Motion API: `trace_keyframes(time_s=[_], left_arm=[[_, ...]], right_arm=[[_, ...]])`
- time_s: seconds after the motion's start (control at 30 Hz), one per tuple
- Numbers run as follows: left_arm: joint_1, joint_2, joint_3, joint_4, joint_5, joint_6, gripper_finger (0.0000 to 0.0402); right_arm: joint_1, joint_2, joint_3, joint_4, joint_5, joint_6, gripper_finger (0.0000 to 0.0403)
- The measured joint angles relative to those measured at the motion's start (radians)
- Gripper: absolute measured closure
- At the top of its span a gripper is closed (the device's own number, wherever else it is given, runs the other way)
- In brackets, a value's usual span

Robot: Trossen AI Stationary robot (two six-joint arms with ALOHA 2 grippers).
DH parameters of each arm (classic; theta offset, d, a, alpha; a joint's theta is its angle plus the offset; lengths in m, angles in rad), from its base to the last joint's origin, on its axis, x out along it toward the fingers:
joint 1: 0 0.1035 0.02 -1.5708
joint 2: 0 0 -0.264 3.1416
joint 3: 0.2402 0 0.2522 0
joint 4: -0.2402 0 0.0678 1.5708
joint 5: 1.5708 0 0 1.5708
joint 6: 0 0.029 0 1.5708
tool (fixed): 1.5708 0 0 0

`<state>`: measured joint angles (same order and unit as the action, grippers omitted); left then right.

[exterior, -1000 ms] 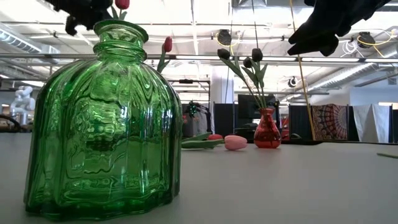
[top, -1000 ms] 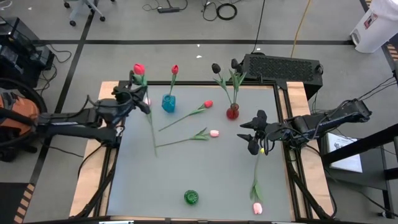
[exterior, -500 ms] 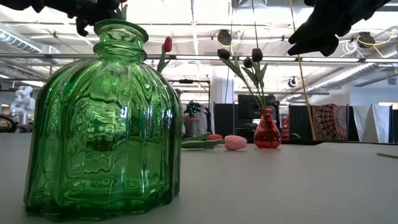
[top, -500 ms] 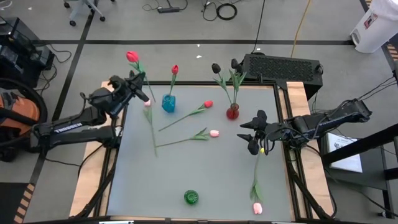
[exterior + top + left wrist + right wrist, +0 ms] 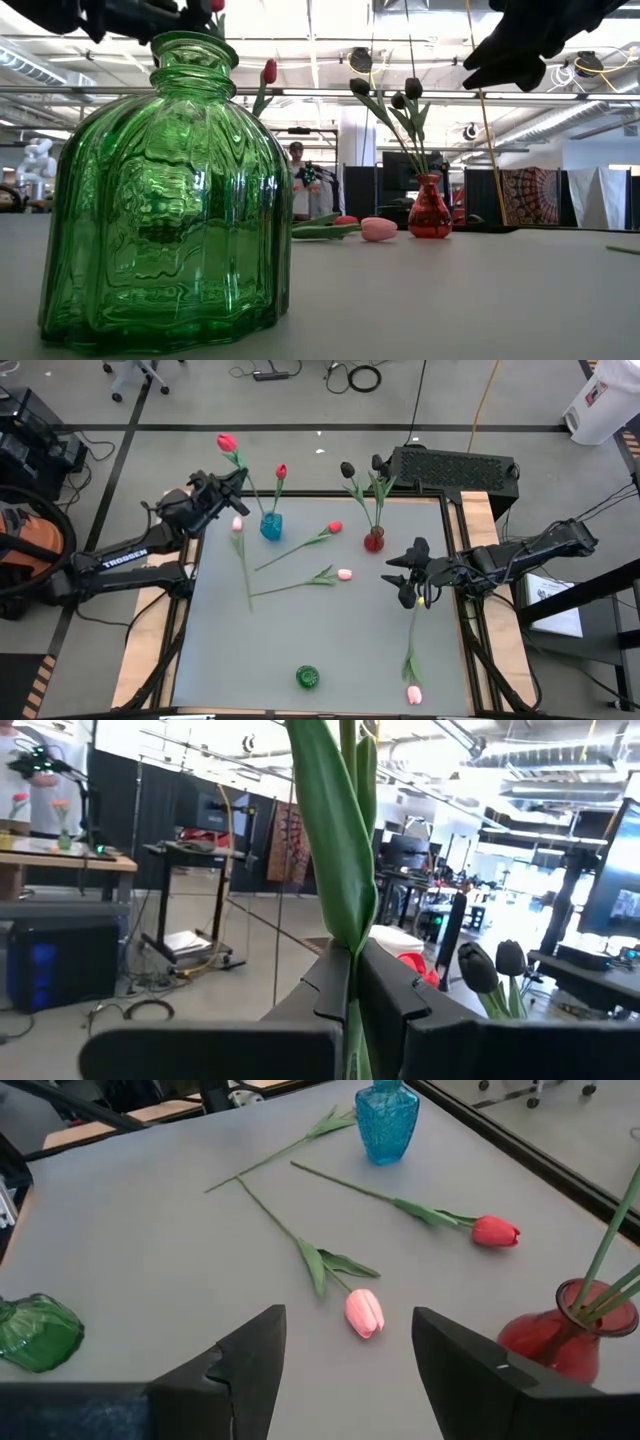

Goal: Sort flowers into vase by color
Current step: Put the bottom orange tulip into the blue vase

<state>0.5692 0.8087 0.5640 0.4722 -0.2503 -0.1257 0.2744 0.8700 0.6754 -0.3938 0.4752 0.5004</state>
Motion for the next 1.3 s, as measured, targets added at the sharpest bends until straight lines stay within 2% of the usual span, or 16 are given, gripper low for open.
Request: trace_keyframes(time_s=[0.4, 0.8, 0.97, 1.07, 1.3], left_arm=[[0.04, 0.103, 0.0, 0.044, 0.072, -0.027, 0.0386], [0.039, 0.132, 0.0, 0.034, 0.075, -0.052, 0.0386], [0.039, 0.132, 0.0, 0.015, 0.118, -0.052, 0.0385], [0.039, 0.132, 0.0, -0.006, 0.143, -0.052, 0.037], [0.039, 0.131, 0.0, -0.059, 0.146, -0.095, 0.0305]], right_arm=[[0.0, 0.0, 0.0, 0.0, 0.0, 0.014, 0.0193], [0.0, 0.0, 0.0, -0.001, 0.001, 0.012, 0.0193], [0.0, 0.0, 0.0, -0.001, 0.047, 0.008, 0.0193], [0.0, 0.0, 0.0, -0.002, 0.073, 0.008, 0.0193], [0.0, 0.0, 0.0, -0.002, 0.076, 0.004, 0.0193]])
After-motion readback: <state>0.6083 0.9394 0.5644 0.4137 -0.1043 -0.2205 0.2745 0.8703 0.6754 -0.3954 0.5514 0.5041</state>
